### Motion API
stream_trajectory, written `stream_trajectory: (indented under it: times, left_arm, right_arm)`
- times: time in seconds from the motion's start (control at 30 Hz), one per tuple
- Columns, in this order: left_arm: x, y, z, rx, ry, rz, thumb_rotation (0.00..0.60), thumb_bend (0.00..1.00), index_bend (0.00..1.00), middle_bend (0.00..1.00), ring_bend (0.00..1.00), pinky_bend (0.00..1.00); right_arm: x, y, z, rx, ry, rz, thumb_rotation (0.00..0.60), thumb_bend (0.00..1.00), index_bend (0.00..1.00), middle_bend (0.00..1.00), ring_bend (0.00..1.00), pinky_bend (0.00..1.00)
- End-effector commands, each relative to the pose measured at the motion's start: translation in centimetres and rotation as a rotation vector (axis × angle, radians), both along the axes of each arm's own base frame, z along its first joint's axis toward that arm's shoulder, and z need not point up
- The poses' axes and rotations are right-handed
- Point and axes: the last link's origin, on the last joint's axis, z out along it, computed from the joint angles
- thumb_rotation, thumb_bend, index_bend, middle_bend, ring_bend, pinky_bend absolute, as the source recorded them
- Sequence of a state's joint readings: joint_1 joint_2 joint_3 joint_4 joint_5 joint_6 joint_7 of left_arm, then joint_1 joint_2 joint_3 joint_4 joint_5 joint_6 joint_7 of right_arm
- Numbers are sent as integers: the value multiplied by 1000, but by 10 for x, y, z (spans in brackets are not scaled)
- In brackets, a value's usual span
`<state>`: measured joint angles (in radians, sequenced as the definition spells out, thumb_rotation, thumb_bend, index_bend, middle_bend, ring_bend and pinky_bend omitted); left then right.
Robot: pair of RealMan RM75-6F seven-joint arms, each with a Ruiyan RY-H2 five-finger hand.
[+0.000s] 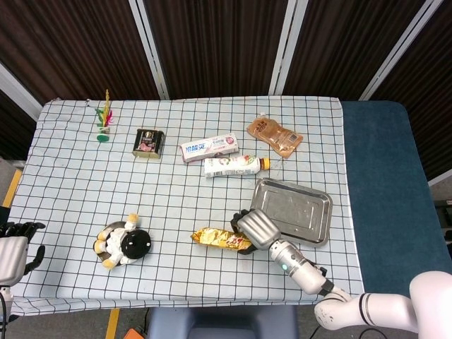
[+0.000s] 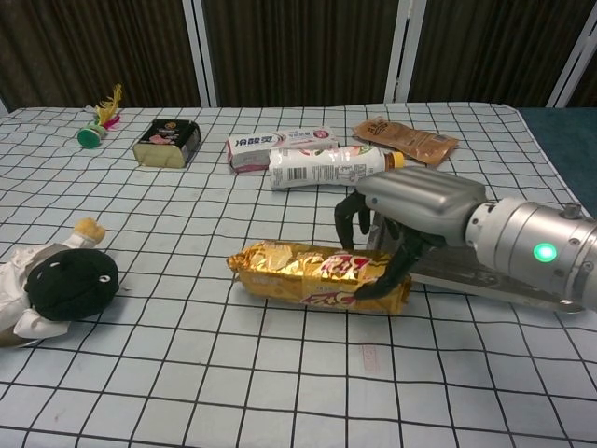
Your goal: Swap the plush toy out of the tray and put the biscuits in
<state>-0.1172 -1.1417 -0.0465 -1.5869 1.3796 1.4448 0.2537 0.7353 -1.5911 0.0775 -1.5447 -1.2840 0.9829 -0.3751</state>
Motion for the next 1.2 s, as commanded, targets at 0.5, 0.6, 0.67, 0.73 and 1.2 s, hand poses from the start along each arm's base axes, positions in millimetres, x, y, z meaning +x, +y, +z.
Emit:
stream_trajectory:
  times: [0.5, 0.6, 0.67, 0.73, 1.2]
  left_arm:
    - [2, -2, -2, -3, -1, -1, 600, 439, 317, 315, 273, 214]
    - [3, -2, -4, -9, 3, -1, 600, 438, 317, 315, 273, 214]
    - [3, -1, -5, -16, 3, -1, 600, 440, 317, 315, 273, 214]
    - [3, -1, -5, -21, 2, 0, 600, 440, 316, 315, 273, 213]
    - [3, -2, -7, -33, -1, 2, 600, 440, 316, 315, 273, 214]
  right_arm:
    - [-101, 10, 102, -272, 62, -163, 600, 242, 688, 499, 480, 637]
    - [-110, 11, 103, -291, 75, -146, 600, 242, 680, 498, 471, 635]
    - [-115, 10, 104, -307, 89, -140, 600, 242, 671, 498, 451, 632]
    - [-119, 10, 105, -319, 103, -146, 600, 242, 650, 493, 419, 624]
    - [-123, 19, 118, -223, 92, -197, 600, 109, 0, 0, 0, 32]
